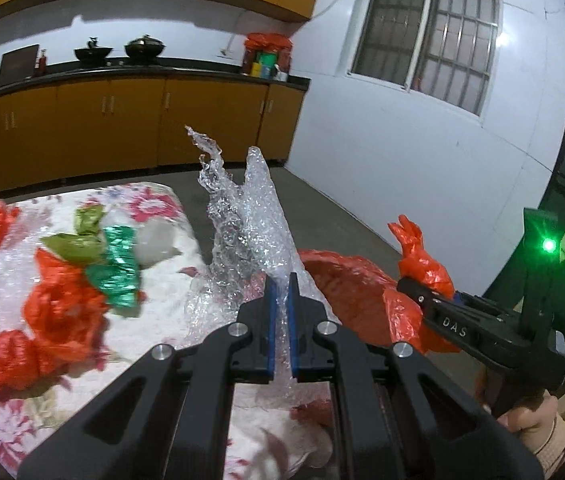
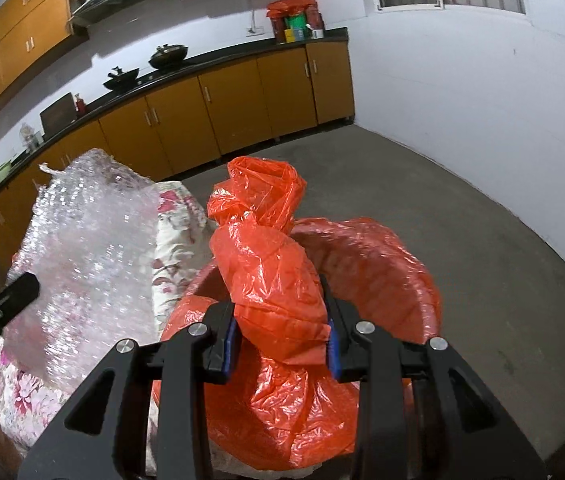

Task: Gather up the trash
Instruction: 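Carry the bubble wrap and red bag over the red basket with both grippers, then open the left gripper over the basket while the right gripper releases the red bag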

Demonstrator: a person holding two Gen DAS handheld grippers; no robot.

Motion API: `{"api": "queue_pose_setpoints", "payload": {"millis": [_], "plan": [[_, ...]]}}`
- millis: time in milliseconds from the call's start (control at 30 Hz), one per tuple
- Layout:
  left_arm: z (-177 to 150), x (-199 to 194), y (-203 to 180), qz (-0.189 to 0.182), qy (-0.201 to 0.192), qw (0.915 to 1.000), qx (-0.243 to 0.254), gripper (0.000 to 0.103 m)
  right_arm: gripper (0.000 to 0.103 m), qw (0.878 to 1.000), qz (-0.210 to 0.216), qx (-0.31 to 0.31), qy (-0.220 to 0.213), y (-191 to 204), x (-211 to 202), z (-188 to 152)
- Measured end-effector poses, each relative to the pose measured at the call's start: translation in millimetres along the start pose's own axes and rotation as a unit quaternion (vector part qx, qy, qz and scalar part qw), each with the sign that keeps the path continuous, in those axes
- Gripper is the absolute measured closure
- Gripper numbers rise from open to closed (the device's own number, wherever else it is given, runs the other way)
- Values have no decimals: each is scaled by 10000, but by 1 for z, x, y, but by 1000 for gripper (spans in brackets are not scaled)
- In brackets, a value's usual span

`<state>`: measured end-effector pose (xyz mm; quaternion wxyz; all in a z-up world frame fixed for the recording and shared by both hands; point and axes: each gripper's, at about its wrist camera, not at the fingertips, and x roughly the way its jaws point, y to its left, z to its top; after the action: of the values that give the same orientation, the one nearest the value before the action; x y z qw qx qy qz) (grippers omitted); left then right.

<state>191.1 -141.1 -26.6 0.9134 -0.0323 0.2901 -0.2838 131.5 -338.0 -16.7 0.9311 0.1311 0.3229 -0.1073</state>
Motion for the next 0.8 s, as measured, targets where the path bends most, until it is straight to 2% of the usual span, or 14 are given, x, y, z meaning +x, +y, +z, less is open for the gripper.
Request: {"api": "queue_pose_setpoints", "payload": {"millis": [400, 533, 667, 733, 800], "plan": [[-13, 47, -20, -137, 427, 9989, 142, 96, 68, 9996, -25, 256, 116, -16, 17, 3], [-17, 59, -26, -119, 549, 9983, 149, 95, 62, 9994, 4, 321, 136, -23, 22, 6], [-21, 69, -26, -113, 655, 9977, 127, 86, 50, 9992, 15, 383, 144, -26, 25, 5], [-23, 72, -25, -84, 686, 9975, 125, 78, 47, 9991, 17, 406, 141, -28, 26, 4], [-26, 74, -23, -52, 722, 9973, 111, 75, 45, 9990, 10, 428, 146, -31, 26, 3]]}}
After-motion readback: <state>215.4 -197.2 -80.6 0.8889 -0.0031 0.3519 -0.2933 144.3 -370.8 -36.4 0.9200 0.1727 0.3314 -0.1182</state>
